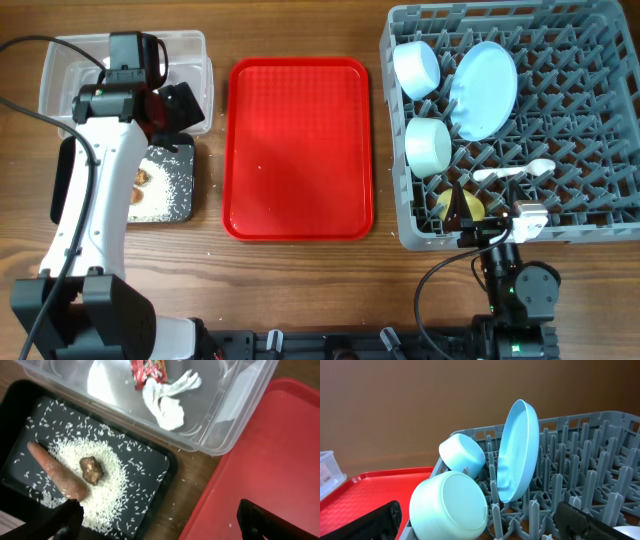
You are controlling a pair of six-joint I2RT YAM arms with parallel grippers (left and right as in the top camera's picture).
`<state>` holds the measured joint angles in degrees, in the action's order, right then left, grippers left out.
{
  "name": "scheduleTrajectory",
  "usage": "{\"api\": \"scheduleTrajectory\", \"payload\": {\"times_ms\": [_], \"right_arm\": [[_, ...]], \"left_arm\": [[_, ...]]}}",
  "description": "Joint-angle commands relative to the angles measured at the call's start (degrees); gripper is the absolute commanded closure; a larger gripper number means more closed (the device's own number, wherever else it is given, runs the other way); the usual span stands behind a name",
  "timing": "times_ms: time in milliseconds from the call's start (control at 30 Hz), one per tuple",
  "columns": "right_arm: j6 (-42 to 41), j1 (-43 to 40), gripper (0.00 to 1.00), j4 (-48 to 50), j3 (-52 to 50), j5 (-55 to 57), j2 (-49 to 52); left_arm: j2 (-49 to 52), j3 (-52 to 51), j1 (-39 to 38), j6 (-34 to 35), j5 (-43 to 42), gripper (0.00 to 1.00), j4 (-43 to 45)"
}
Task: Sort waste into correct bins and load items into the dishwasher rack
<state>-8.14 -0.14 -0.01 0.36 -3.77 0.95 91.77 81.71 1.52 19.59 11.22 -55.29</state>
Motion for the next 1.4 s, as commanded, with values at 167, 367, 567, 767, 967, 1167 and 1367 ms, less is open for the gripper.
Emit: {"api": "scheduleTrajectory", "payload": {"times_ms": [167, 367, 567, 767, 967, 1167, 1367], "right_arm": [[-0.96, 0.33, 0.00, 0.11, -0.07, 1.01, 0.02], [-0.94, 0.33, 0.00, 0.11, -0.07, 1.01, 0.02], [-0.96, 0.33, 0.00, 0.11, -0.07, 1.01, 0.02], [-0.94, 0.33, 0.00, 0.11, -0.07, 1.01, 0.02], [-0.94, 0.33, 0.00, 0.11, -0.07, 1.01, 0.02], [-0.96, 0.35, 0.00, 0.11, -0.07, 1.01, 0.02], [-0.96, 0.33, 0.00, 0.11, -0.07, 1.01, 0.02]], "left_arm": [[-21.49, -5.99, 0.17, -11.28, -8.83, 0.00, 12.59], [-40.39, -26.12, 0.15, -17.64, -14.47, 0.00, 25.66], [-56.50, -52.85, 0.15, -14.60, -14.84, 0.00, 44.50], [-70.66, -72.98, 0.15, -11.39, -15.28, 0.00, 57.83], [-80.70, -77.50, 0.15, -11.47, -15.21, 0.00, 56.30], [-86.29, -77.77, 0.15, -11.67, -14.38, 0.00, 51.32], [-91.62, -77.90, 0.15, -11.65, -14.38, 0.00, 48.15]]}}
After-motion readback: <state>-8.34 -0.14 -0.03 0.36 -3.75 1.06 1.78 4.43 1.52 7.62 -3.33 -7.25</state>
